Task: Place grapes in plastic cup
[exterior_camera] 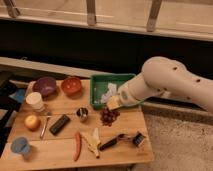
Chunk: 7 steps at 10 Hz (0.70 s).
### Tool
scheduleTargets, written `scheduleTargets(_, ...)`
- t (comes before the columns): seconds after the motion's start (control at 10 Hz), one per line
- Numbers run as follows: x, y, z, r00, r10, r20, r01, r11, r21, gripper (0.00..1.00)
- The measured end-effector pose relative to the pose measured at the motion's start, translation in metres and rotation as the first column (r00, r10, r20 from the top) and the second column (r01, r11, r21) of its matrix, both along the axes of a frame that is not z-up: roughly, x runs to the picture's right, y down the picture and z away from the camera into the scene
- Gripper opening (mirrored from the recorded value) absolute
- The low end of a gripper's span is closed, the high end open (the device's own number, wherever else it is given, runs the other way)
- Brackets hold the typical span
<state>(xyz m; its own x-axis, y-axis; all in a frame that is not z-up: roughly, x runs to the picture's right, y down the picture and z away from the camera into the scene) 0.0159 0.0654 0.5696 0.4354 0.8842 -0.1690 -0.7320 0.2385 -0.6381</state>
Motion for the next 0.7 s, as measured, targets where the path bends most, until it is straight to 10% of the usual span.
scheduleTargets(0.4, -0.109, 0.032, -0.049, 0.971, -0.191, 0.142, 0.176, 0.9781, 0.111, 0.00)
scheduleTargets(0.7, -0.141, 0.044, -0.064, 0.948, -0.247, 0.199, 0.222, 0.9649, 0.141, 0.00)
